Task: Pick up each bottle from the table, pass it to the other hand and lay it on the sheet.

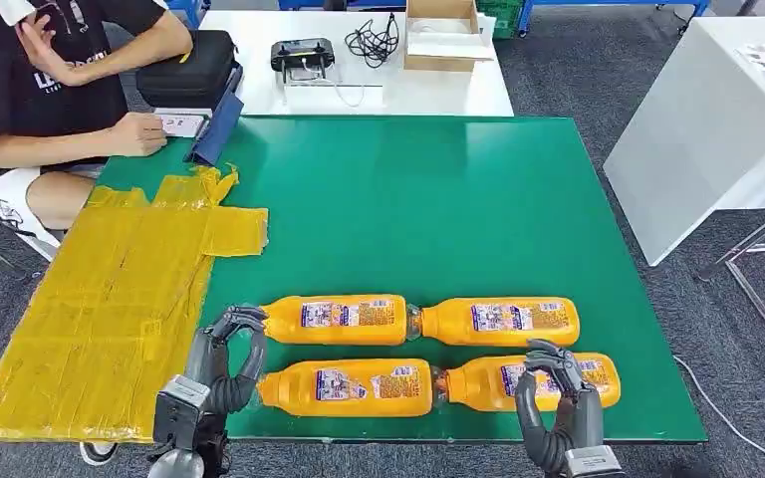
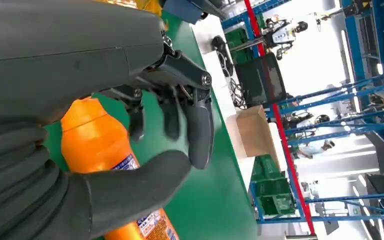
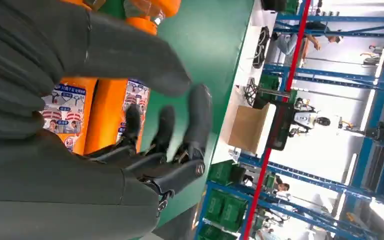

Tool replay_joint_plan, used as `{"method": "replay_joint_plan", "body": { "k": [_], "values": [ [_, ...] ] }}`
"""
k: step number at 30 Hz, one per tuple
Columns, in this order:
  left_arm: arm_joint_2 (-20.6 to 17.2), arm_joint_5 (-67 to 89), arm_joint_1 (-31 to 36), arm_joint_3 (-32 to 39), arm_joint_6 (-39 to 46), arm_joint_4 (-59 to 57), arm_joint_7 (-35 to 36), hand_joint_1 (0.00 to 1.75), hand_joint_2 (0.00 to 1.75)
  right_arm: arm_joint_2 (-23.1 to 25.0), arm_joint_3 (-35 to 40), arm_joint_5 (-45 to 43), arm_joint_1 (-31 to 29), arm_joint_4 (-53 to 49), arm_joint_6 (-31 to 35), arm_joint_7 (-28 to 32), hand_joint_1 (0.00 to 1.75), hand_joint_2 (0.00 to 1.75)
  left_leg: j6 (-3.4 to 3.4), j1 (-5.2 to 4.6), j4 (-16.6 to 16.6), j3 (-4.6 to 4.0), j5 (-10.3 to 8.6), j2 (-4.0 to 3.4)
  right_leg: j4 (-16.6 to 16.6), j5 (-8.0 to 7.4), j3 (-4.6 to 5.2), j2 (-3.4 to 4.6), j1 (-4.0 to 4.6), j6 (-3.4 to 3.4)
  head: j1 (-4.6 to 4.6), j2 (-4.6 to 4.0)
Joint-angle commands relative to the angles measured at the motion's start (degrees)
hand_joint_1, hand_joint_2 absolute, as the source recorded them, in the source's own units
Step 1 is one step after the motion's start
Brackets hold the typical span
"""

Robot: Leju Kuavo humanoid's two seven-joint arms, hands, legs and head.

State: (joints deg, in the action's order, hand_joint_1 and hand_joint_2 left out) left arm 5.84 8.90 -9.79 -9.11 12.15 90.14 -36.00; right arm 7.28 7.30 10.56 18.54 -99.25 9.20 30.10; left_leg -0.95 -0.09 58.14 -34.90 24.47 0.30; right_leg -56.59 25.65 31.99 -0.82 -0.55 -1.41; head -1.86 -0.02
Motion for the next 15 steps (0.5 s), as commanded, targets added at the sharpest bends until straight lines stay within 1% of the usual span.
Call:
{"method": "replay_joint_plan", "body": {
  "k": [1, 2, 4, 7, 8, 9, 10, 11, 12, 13, 14, 15],
  "values": [
    [0.5, 3.3, 4.0, -4.7, 8.2, 2.4, 0.7, 1.75, 1.75, 1.1, 13.2, 2.4, -12.9, 1.1, 7.7, 2.6, 1.75, 1.75, 0.06, 0.05, 0.0, 0.11, 0.03, -0.06, 0.1, 0.0, -0.11, 0.08, 0.04, 0.04, 0.0, 0.0],
    [0.5, 3.3, 4.0, -4.7, 8.2, 2.4, 0.7, 1.75, 1.75, 1.1, 13.2, 2.4, -12.9, 1.1, 7.7, 2.6, 1.75, 1.75, 0.09, 0.05, -0.1, 0.25, 0.07, -0.08, 0.1, 0.03, -0.24, 0.12, 0.05, 0.06, 0.0, 0.0],
    [0.5, 3.3, 4.0, -4.7, 8.2, 2.4, 0.7, 1.75, 1.75, 1.1, 13.2, 2.4, -12.9, 1.1, 7.7, 2.6, 1.75, 1.75, 0.05, 0.05, 0.0, 0.1, 0.03, -0.05, 0.1, 0.0, -0.11, 0.07, 0.05, 0.03, 0.0, 0.0],
    [0.2, 3.3, 4.3, -5.3, 8.5, 2.6, 1.2, 1.75, 1.75, 0.9, 14.0, 2.3, -13.5, 1.1, 8.6, 1.9, 1.75, 1.75, 0.09, 0.06, -0.1, 0.23, 0.06, -0.07, 0.1, 0.02, -0.24, 0.11, 0.06, 0.05, 0.0, 0.0],
    [0.2, 3.3, 4.3, -5.3, 8.5, 2.6, 1.2, 1.75, 1.75, 0.9, 14.0, 2.3, -13.5, 1.1, 8.6, 1.9, 1.75, 1.75, 0.05, 0.02, 0.0, 0.02, 0.03, -0.15, 0.0, -0.01, 0.03, 0.18, 0.02, 0.03, 0.0, 0.0],
    [0.0, 3.3, 4.5, -5.7, 8.7, 2.7, 1.6, 1.75, 1.75, 0.7, 14.6, 2.2, -14.1, 1.1, 9.3, 1.4, 1.75, 1.75, 0.1, 0.05, 0.1, -0.01, 0.04, -0.44, -0.1, -0.09, 0.16, 0.47, 0.04, 0.07, 0.0, 0.0],
    [-0.5, 3.1, 4.8, -6.4, 9.1, 2.9, 2.0, 1.75, 1.75, 0.2, 15.6, 2.1, -14.9, 1.1, 10.4, 0.7, 1.75, 1.75, 0.07, 0.04, 0.1, -0.13, 0.01, -0.36, -0.1, -0.1, 0.18, 0.38, 0.04, 0.05, 0.02, 0.0],
    [-0.9, 3.1, 5.0, -6.5, 9.3, 3.1, 2.2, 1.75, 1.75, -0.3, 15.9, 2.0, -15.0, 1.0, 10.8, 0.5, 1.75, 1.75, 0.09, 0.06, 0.1, -0.06, 0.03, -0.46, -0.1, -0.11, 0.13, 0.48, 0.07, 0.08, 0.0, 0.0],
    [-1.3, 3.1, 5.0, -6.6, 9.4, 3.2, 2.2, 1.75, 1.75, -0.9, 16.0, 1.9, -14.8, 0.7, 11.2, 0.5, 1.75, 1.75, 0.06, 0.05, 0.0, -0.01, -0.04, -0.37, 0.0, -0.19, 0.12, 0.37, 0.05, -0.02, -0.02, 0.0],
    [-1.6, 3.0, 5.1, -6.7, 9.5, 3.0, 2.4, 1.75, 1.75, -1.5, 16.0, 1.8, -14.8, 0.8, 11.7, 0.7, 1.06, 1.75, 0.08, 0.06, 0.0, 0.1, -0.05, -0.32, 0.0, -0.19, 0.03, 0.41, 0.06, 0.0, 0.0, 0.0],
    [-2.1, 2.9, 5.5, -6.8, 9.2, 2.6, 3.1, 1.4, 1.75, -2.2, 15.7, 2.4, -15.1, 1.4, 12.4, 0.6, 0.09, 1.75, 0.05, 0.06, 0.0, 0.19, -0.06, -0.13, 0.0, -0.15, -0.06, 0.23, 0.06, -0.03, 0.0, 0.0],
    [-2.2, 3.0, 5.8, -6.9, 9.0, 2.2, 3.4, 0.17, 1.75, -2.3, 15.4, 2.8, -15.6, 2.0, 13.0, 0.5, 0.0, 1.75, 0.06, 0.06, 0.0, 0.31, -0.08, 0.0, 0.1, -0.11, -0.15, 0.13, 0.05, -0.03, 0.02, 0.0]
  ]
}}
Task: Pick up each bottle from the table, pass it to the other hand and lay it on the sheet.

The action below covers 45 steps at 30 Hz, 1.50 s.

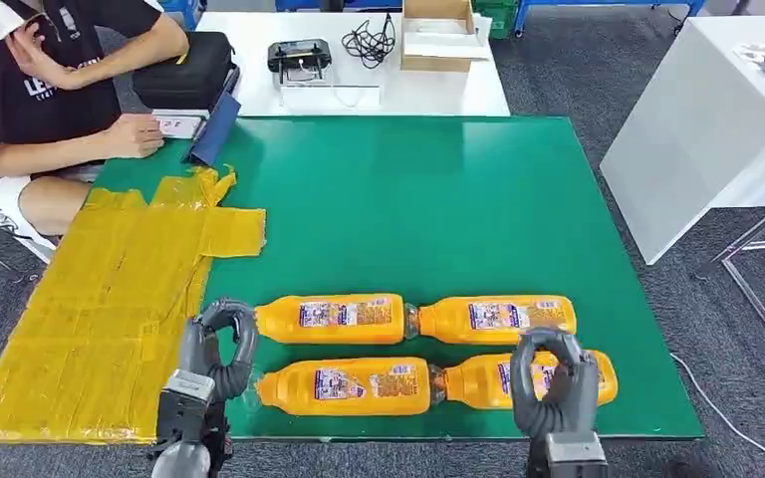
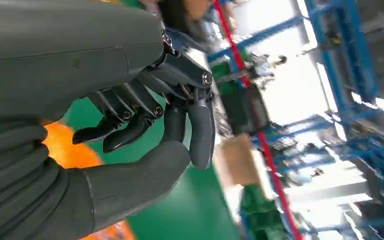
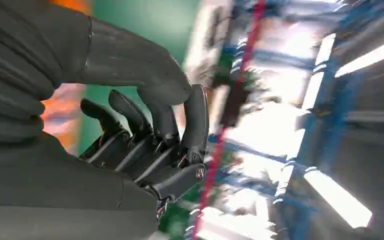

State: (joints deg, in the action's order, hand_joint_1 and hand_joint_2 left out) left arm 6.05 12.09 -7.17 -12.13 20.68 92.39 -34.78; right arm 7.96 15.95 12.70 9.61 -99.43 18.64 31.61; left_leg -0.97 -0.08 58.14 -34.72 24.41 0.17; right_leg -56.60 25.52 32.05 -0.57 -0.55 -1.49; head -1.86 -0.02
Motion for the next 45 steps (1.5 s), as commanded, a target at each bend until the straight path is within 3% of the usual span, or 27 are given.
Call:
{"method": "replay_joint_plan", "body": {
  "k": [1, 3, 5, 13, 21, 29, 35, 45],
  "values": [
    [-2.4, -0.2, 3.3, -3.8, 0.6, -0.2, 2.2, 0.0, 1.75, -3.1, 6.7, 0.6, -6.9, 2.4, 3.7, -1.0, 0.0, 1.75, 0.09, 0.06, 0.0, 0.2, -0.01, 0.18, 0.1, 0.06, -0.12, -0.16, 0.06, 0.05, 0.04, 0.0],
    [-2.6, -0.2, 4.1, -4.0, 0.3, -0.9, 2.3, 0.0, 1.75, -3.5, 6.5, 1.3, -8.5, 3.5, 3.9, -1.3, 0.0, 1.75, 0.06, 0.03, -0.1, 0.1, -0.05, 0.05, 0.1, 0.01, 0.17, 0.02, 0.03, 0.03, 0.0, 0.0],
    [-3.0, -0.2, 4.8, -4.3, -0.4, -1.2, 2.7, 0.0, 1.75, -3.7, 6.6, 2.1, -9.7, 3.7, 4.1, -1.4, 0.0, 1.75, 0.06, 0.06, -0.1, 0.09, -0.07, -0.03, 0.2, -0.06, -0.27, 0.09, 0.05, 0.01, 0.0, 0.0],
    [-3.2, -0.8, 6.2, -3.7, -1.6, -1.5, 3.3, 0.0, 1.75, -5.1, 7.9, 7.0, -14.4, 6.9, 4.3, -5.0, 0.0, 1.75, 0.06, 0.03, -0.1, 0.13, -0.08, -0.07, 0.1, -0.08, -0.33, 0.13, 0.04, 0.01, 0.0, 0.0],
    [-2.6, -3.1, 10.3, -4.1, -3.9, -1.9, 3.3, 0.0, 1.75, -7.4, 13.0, 22.9, -29.2, 24.0, 0.2, -16.9, 0.0, 1.75, -0.05, 0.0, 0.0, 0.03, -0.15, -0.1, 0.1, -0.13, -0.22, 0.12, 0.02, -0.06, 0.0, 0.0],
    [-2.1, -3.5, 13.0, -5.3, -5.5, -2.6, 4.5, 0.0, 1.75, -4.8, 18.9, 37.7, -37.7, 40.5, 1.1, -22.7, 0.0, 1.75, -0.01, 0.0, -0.1, 0.07, -0.26, -0.09, 0.1, -0.19, -0.28, 0.14, 0.01, -0.1, 0.02, 0.0],
    [-1.6, -4.4, 14.7, -5.9, -6.3, -4.0, 4.9, 0.0, 1.75, -0.9, 21.4, 39.7, -41.4, 50.8, -0.2, -23.1, 0.0, 1.75, -0.01, 0.01, -0.1, 0.02, -0.24, -0.06, 0.1, -0.17, -0.25, 0.11, 0.02, -0.1, 0.02, 0.0],
    [-1.3, -5.4, 15.9, -6.8, -6.6, -6.2, 4.8, 0.0, 1.75, 2.0, 22.7, 36.8, -41.8, 55.2, -0.5, -20.9, 0.0, 1.75, -0.03, 0.01, 0.0, -0.05, -0.25, 0.08, 0.0, -0.13, -0.2, -0.04, 0.01, -0.13, 0.0, 0.0]
  ]
}}
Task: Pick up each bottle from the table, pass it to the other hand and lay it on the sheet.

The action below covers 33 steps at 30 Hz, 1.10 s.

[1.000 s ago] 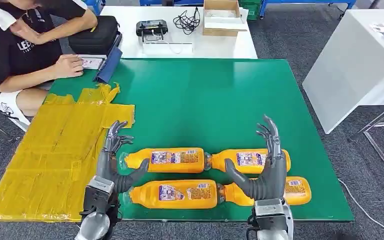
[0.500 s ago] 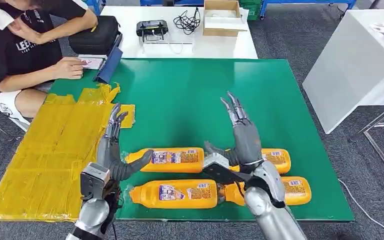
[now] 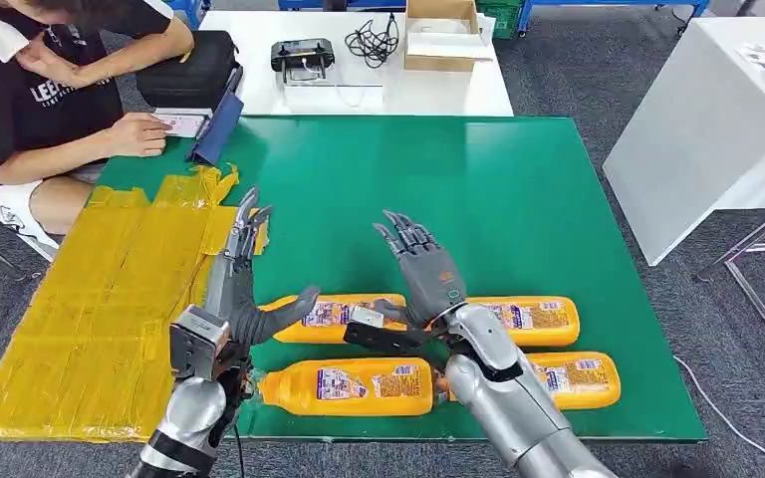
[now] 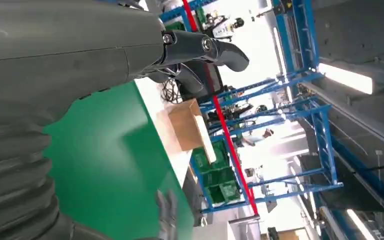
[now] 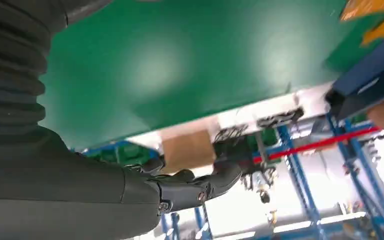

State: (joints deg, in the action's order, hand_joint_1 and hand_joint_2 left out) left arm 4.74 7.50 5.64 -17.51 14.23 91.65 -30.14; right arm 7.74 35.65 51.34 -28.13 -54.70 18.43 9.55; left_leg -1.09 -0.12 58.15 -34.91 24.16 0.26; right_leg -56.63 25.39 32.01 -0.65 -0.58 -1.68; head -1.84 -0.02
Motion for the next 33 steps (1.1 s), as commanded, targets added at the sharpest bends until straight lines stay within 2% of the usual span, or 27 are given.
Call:
{"method": "replay_joint_plan", "body": {
  "k": [1, 15, 20, 26, 33],
  "values": [
    [0.0, -0.9, 3.1, -1.5, -0.1, -5.4, 0.2, 0.0, 1.75, 2.2, 3.0, -1.8, -4.0, 10.5, -0.3, 1.1, 0.0, 1.75, 0.07, 0.03, 0.0, 0.11, 0.0, 0.0, 0.1, 0.0, -0.11, 0.02, 0.02, 0.05, -0.02, 0.0],
    [0.2, -1.8, 3.9, -2.1, -0.2, -7.1, 0.0, 0.0, 1.75, 3.9, 4.1, -4.8, -4.5, 11.5, -1.5, 2.9, 0.0, 1.75, 0.12, 0.05, -0.1, 0.15, 0.0, -0.02, 0.1, 0.0, -0.16, 0.05, 0.04, 0.08, 0.0, 0.0],
    [0.5, -2.7, 5.2, -2.8, -0.6, -8.8, -0.1, 0.0, 1.75, 4.4, 5.3, -7.0, -6.8, 17.9, -4.8, 1.8, 0.0, 1.75, 0.07, 0.04, 0.0, 0.08, -0.01, 0.04, 0.0, 0.0, -0.11, -0.02, 0.04, 0.05, 0.0, 0.0],
    [0.9, -2.9, 6.4, -3.7, -0.8, -10.3, -0.1, 0.0, 1.75, 5.1, 7.4, -5.7, -9.9, 24.4, -7.3, -0.1, 0.0, 1.75, 0.11, 0.05, -0.1, 0.12, -0.02, 0.05, 0.1, 0.0, -0.16, -0.01, 0.05, 0.07, 0.0, 0.0],
    [1.0, -3.5, 7.5, -3.5, -0.6, -10.9, -0.3, 0.0, 1.75, 5.6, 7.9, -4.9, -11.6, 29.0, -7.6, -1.6, 0.0, 1.75, 0.1, 0.02, 0.0, 0.11, -0.02, 0.06, 0.0, 0.02, -0.15, -0.03, 0.02, 0.07, -0.02, 0.0]
  ]
}}
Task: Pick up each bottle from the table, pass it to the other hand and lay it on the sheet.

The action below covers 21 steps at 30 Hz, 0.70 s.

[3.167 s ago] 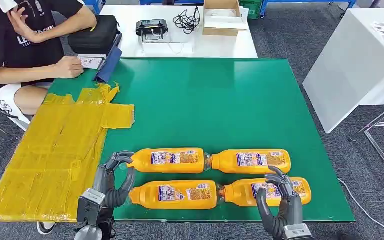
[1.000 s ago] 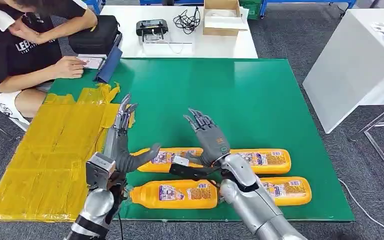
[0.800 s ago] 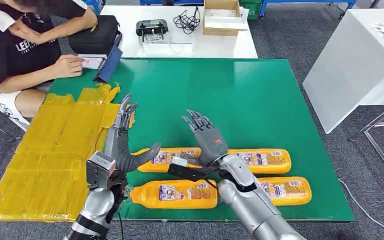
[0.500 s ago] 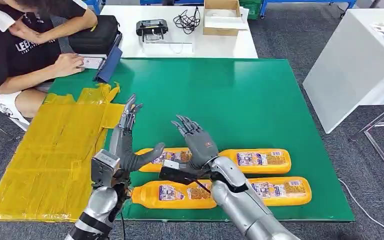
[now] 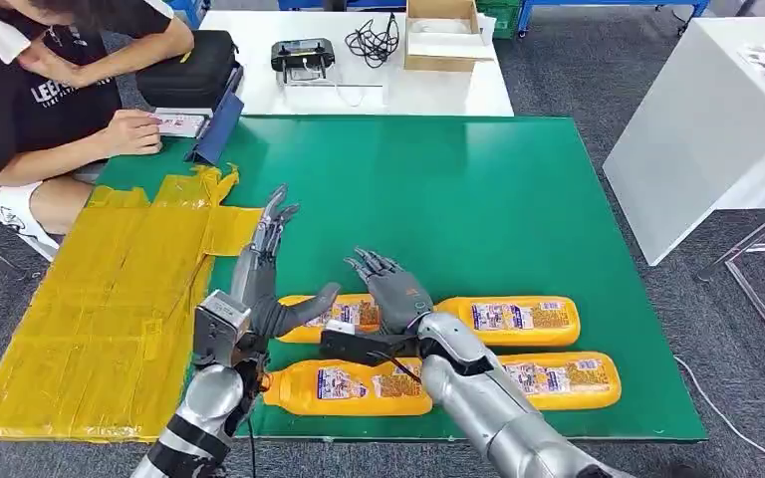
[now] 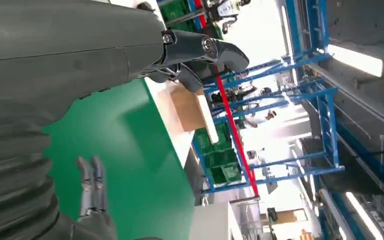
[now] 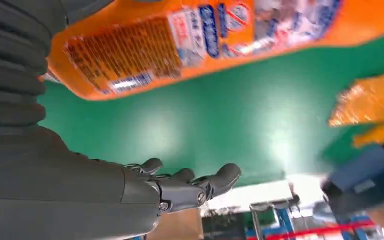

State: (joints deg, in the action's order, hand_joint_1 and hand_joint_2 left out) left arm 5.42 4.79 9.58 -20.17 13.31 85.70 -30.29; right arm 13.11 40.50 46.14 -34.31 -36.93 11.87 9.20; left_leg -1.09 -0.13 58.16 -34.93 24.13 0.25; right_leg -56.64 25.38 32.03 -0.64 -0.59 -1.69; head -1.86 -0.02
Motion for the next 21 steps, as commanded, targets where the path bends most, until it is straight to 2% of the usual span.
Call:
{"method": "replay_joint_plan", "body": {
  "k": [1, 7, 8, 12, 17, 21],
  "values": [
    [0.3, -0.9, 3.7, -0.7, 0.4, -4.9, -0.1, 0.0, 1.75, 0.2, 3.0, 0.3, -5.5, 11.8, -0.7, -1.0, 0.0, 1.75, 0.11, 0.03, -0.1, 0.16, -0.01, 0.08, 0.1, 0.03, -0.2, -0.05, 0.03, 0.08, 0.02, 0.0],
    [-0.5, -0.6, 3.8, 2.5, 4.7, -3.1, -1.8, 0.0, 1.75, 0.0, 2.6, 0.3, -4.9, 13.2, 1.6, 1.0, 0.0, 1.75, 0.07, 0.03, 0.0, 0.07, -0.01, 0.06, 0.0, 0.01, -0.1, -0.03, 0.03, 0.04, 0.02, 0.0],
    [-0.1, 1.0, 3.8, 4.1, 8.5, -2.9, -2.8, 0.0, 1.75, -0.1, 2.5, 0.3, -4.8, 13.3, 2.1, 1.0, 0.0, 1.75, 0.04, 0.0, 0.0, 0.04, 0.0, 0.03, 0.0, 0.01, -0.05, 0.0, 0.0, 0.03, 0.02, 0.0],
    [-0.9, 2.5, 4.0, 8.3, 14.0, -2.0, -3.4, 0.0, 1.75, -0.2, 2.1, 0.4, -4.4, 13.3, 3.3, 1.2, 0.0, 1.75, 0.11, 0.05, 0.0, 0.1, 0.0, 0.02, 0.0, 0.01, -0.13, 0.02, 0.05, 0.08, 0.02, 0.0],
    [-1.1, 1.5, 3.8, 12.9, 15.5, -0.5, -3.5, 0.0, 1.75, -0.2, 1.5, 0.6, -4.2, 13.8, 3.8, 0.9, 0.0, 1.75, 0.08, 0.04, 0.0, 0.06, 0.0, -0.03, 0.0, 0.01, -0.06, 0.05, 0.04, 0.06, 0.02, 0.0],
    [-1.0, 1.4, 3.6, 13.6, 15.6, -0.1, -3.6, 0.0, 1.75, -0.1, 1.4, 1.1, -4.5, 14.7, 4.3, 0.4, 0.0, 1.75, 0.06, 0.05, 0.0, 0.03, 0.0, 0.0, 0.0, 0.01, -0.04, 0.01, 0.04, 0.04, 0.0, 0.0]
  ]
}}
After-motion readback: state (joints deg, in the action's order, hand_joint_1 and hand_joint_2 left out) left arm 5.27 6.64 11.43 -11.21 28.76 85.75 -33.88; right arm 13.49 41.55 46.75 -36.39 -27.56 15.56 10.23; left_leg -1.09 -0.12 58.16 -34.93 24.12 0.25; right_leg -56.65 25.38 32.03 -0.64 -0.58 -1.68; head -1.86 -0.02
